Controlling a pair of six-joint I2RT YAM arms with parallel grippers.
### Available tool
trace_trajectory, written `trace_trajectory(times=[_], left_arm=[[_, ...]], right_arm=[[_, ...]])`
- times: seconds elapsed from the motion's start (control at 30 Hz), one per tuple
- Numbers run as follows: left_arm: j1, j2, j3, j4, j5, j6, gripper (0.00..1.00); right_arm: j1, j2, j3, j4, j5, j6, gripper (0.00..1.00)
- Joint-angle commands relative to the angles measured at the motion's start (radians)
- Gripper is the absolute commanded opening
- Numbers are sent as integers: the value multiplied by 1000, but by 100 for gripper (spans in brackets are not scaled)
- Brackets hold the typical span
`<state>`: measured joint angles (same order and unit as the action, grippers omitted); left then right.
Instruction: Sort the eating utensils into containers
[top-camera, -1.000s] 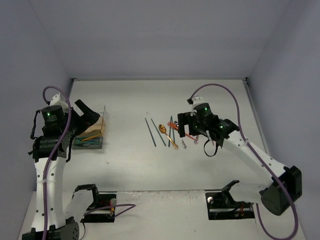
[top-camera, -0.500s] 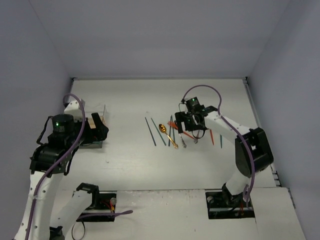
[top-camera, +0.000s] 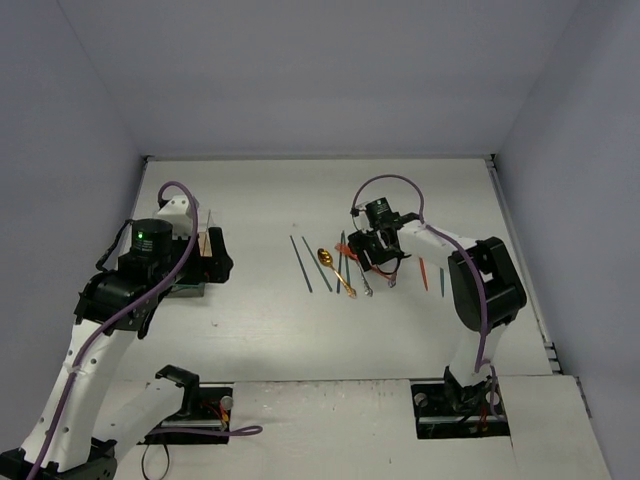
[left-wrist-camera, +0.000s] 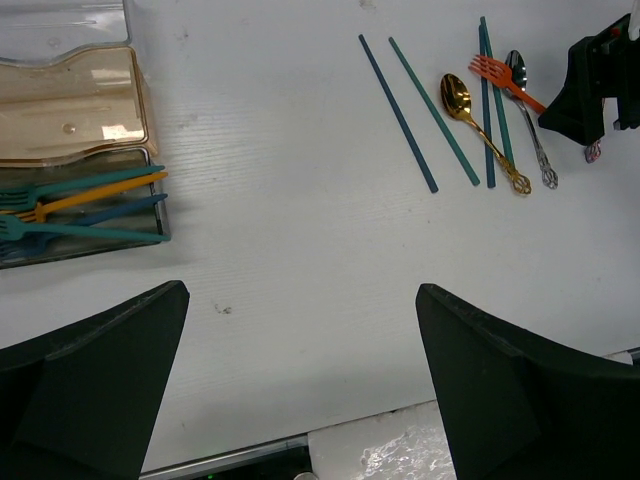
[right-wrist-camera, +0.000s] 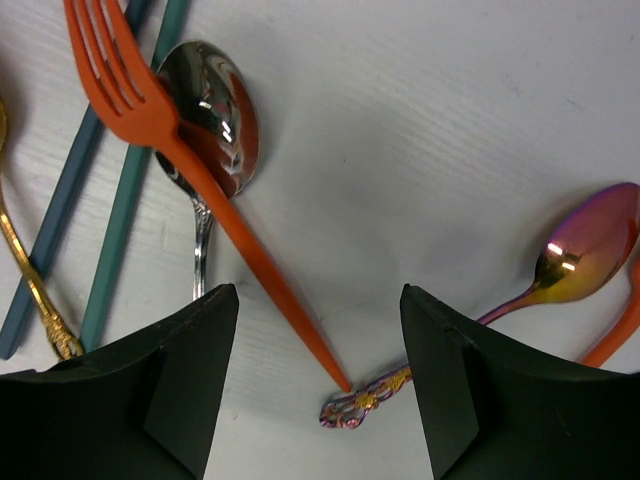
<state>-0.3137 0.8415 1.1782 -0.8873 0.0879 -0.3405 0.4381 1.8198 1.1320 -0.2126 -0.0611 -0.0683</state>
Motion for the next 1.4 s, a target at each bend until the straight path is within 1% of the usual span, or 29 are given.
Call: trace_trajectory(times=[0.0, 0.03, 0.13, 0.2, 0.37, 0.53, 0.57, 0.73, 0.87, 0.97, 1.07, 1.23, 1.3, 1.37], left_arm=[[-13, 11, 19, 18, -7, 17, 97], [-18, 14, 23, 15, -5, 16, 97], [-24, 19, 29, 16, -5, 10, 98], [-25, 28, 30, 16, -4, 7, 98], [-25, 45, 39, 17, -1, -27, 97], [-25, 63, 56, 19, 15, -57, 97], [-25, 67, 60, 19, 21, -65, 97], [-25, 87, 78, 23, 64, -123, 97], [-25, 96, 81, 56, 139, -191, 97], [-30, 89, 51, 157, 201, -265, 97], [-59, 88, 20, 250, 214, -334, 97], [-214, 109, 0, 364, 103, -376, 97], [-283, 116, -22, 424, 61, -390, 97], [-319, 132, -31, 446, 39, -408, 97]], right_arm=[[-8, 37, 34, 43, -9, -52, 62], [-9, 52, 30, 49, -17, -53, 61], [-3, 64, 12, 71, -39, -50, 53], [4, 67, -9, 87, -21, -47, 41], [11, 43, -49, 120, -10, -59, 20], [30, 4, -50, 122, 0, -87, 2], [34, -8, -48, 122, 2, -92, 0], [51, -100, -35, 119, 10, -92, 0], [84, -204, -10, 117, -6, -63, 0], [145, -264, 17, 117, -30, -7, 0], [202, -311, 57, 119, -71, 49, 0], [251, -346, 149, 122, -180, 235, 0], [265, -350, 180, 122, -189, 304, 0], [274, -354, 205, 122, -188, 369, 0]])
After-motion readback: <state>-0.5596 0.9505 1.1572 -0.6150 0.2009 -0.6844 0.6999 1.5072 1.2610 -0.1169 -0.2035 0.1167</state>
